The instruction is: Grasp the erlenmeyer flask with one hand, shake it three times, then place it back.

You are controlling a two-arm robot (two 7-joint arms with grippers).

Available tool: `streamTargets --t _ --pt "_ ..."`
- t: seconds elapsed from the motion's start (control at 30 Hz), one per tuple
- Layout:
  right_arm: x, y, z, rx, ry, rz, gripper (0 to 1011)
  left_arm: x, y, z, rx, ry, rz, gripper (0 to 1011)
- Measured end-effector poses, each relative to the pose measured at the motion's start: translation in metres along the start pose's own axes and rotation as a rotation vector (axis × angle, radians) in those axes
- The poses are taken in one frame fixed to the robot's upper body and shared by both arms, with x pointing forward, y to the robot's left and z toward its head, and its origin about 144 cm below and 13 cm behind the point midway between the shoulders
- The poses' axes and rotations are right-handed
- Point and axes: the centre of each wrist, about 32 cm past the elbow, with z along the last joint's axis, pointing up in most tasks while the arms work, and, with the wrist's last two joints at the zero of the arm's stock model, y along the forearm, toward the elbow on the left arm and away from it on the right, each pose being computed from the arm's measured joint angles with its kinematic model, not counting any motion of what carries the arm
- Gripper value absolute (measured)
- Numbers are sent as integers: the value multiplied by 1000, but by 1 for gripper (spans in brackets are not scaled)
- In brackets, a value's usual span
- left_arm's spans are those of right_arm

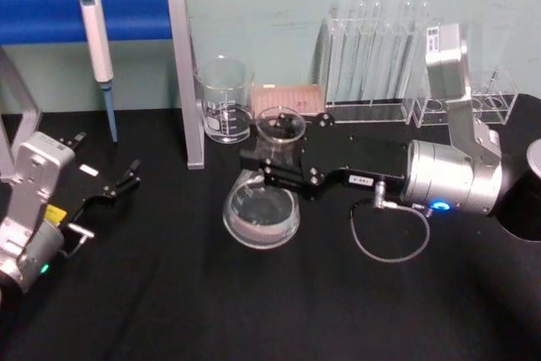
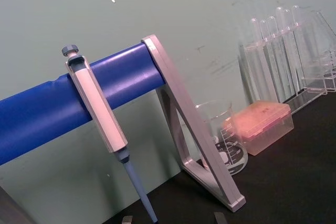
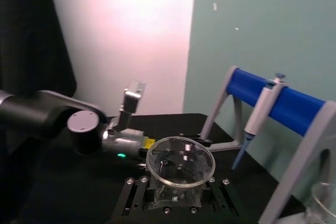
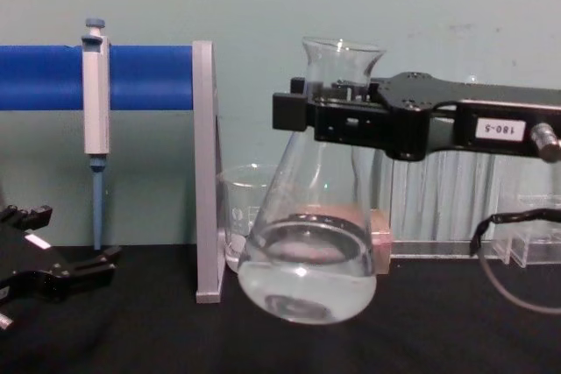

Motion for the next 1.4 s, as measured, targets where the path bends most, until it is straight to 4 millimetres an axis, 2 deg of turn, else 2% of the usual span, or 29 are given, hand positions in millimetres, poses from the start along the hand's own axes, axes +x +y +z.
streamTargets --t 0.37,0.9,1.1,1.4 --pt "2 -1 0 -8 -8 118 449 0 0 0 0 0 0 1001" --pt "2 -2 0 -19 -4 171 449 0 0 0 0 0 0 1001" --pt "-1 -1 0 -17 -3 110 449 0 0 0 0 0 0 1001" --pt "-8 1 0 -8 2 -117 449 0 0 0 0 0 0 1001"
